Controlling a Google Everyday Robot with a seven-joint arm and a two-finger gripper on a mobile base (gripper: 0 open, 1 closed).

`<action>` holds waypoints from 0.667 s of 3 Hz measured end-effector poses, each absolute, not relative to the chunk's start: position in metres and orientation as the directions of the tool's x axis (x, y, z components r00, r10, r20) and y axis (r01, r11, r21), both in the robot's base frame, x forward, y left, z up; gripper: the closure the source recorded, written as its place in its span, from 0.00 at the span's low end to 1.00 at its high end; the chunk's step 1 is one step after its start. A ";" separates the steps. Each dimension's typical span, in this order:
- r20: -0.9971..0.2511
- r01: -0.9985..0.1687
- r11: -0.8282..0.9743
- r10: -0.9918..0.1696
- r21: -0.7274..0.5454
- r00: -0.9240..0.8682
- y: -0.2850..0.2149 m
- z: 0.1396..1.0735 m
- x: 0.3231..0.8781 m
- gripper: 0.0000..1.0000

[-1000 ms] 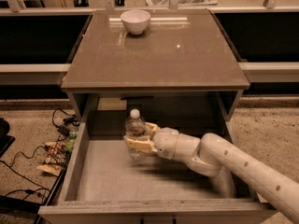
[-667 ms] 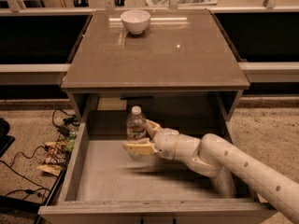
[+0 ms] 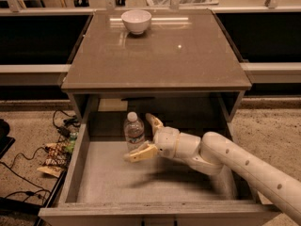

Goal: Place water bottle into top drawer

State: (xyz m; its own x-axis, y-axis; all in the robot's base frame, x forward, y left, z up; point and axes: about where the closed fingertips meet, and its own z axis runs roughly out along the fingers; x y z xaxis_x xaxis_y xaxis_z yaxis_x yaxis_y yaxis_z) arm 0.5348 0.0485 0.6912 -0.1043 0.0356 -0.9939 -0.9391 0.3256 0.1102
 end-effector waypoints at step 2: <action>-0.994 -0.957 0.290 -0.108 -0.009 -0.023 0.033 0.782 0.535 0.00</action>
Offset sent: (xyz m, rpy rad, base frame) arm -0.0029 -0.0448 0.1720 -0.2587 -0.1652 0.0528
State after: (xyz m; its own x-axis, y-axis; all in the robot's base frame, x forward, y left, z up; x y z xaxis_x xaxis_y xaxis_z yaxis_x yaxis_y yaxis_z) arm 0.5355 0.0335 0.7819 -0.0233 -0.1079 -0.9939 -0.9570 0.2899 -0.0091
